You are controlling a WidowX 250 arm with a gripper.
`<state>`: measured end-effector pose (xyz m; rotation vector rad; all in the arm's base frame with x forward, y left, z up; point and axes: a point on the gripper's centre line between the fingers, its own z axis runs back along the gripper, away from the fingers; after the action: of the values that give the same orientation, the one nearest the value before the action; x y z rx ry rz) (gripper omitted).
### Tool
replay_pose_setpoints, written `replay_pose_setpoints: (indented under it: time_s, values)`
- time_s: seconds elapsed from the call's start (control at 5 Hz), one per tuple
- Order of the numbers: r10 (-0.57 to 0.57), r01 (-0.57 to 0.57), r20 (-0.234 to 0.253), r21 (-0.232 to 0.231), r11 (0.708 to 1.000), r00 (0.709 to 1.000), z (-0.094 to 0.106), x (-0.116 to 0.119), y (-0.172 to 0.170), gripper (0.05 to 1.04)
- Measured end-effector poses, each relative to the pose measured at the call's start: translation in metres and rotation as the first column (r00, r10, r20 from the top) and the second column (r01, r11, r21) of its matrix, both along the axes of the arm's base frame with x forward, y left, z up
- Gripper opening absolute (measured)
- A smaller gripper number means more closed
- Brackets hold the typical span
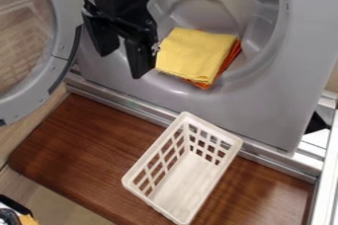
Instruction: Put the yellow cloth in the basket
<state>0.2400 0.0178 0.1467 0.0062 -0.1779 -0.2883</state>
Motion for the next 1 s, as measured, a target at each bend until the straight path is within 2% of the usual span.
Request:
replay_pose_setpoints:
  time_s: [0.2,0.4,0.6,0.8,1.0]
  values:
    - [-0.005,0.005,-0.016,-0.004,1.0,1.0,-0.005,0.0,0.0,1.001]
    - [-0.085,0.085,0.038,0.001,0.996,0.996,-0.007,0.017,-0.008,1.001]
    - [-0.095,0.093,0.112,0.018,0.995,0.989,-0.006,0.035,-0.007,1.001]
    - [-0.126,0.12,0.156,0.046,0.992,0.98,-0.022,0.056,-0.012,1.001]
    - [-0.132,0.124,0.149,0.062,0.99,0.98,-0.053,0.074,-0.015,1.001]
